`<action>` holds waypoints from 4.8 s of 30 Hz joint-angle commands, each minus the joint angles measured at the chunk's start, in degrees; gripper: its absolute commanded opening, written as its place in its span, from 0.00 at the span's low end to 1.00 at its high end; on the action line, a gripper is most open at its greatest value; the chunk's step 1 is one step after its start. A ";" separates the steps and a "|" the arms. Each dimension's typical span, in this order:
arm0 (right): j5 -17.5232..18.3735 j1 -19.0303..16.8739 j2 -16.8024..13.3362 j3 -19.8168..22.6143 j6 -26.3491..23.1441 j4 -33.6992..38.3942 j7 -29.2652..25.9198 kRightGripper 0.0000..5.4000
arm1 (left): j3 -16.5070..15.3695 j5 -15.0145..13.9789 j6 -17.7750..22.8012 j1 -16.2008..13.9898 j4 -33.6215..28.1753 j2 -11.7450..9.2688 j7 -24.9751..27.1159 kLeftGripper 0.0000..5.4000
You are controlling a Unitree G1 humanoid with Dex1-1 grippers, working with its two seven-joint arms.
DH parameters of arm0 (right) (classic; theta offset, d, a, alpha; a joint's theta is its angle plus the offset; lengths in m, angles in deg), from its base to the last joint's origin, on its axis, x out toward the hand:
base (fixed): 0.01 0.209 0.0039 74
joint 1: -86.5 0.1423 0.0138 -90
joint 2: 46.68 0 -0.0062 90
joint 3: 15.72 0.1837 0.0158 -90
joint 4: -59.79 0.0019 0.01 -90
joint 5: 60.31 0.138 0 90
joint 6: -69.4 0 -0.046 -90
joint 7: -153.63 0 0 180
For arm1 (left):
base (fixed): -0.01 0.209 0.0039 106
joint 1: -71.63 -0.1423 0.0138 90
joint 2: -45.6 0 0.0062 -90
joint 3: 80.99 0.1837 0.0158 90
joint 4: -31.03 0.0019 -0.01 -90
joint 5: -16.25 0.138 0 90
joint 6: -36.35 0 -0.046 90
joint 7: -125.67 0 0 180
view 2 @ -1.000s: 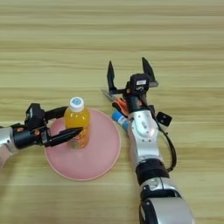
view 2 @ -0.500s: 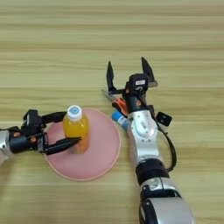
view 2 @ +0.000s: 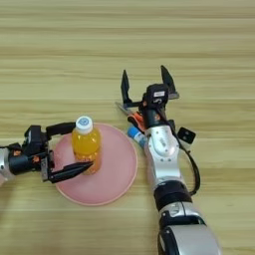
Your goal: Move the objects on the table
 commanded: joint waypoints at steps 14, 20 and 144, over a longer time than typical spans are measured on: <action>0.14 1.05 0.01 0.01 -0.06 0.12 0.12 1.00 | -5.44 -7.52 0.77 2.12 -7.55 3.90 -6.01 1.00; 0.88 0.90 -0.37 0.45 0.00 0.81 -0.46 1.00 | -9.83 -9.23 -0.26 4.98 -8.32 6.50 -12.11 1.00; 23.41 -2.31 -24.68 -8.41 -60.26 47.12 -50.22 0.66 | -7.96 -6.68 -7.79 3.93 -1.64 1.91 -9.82 1.00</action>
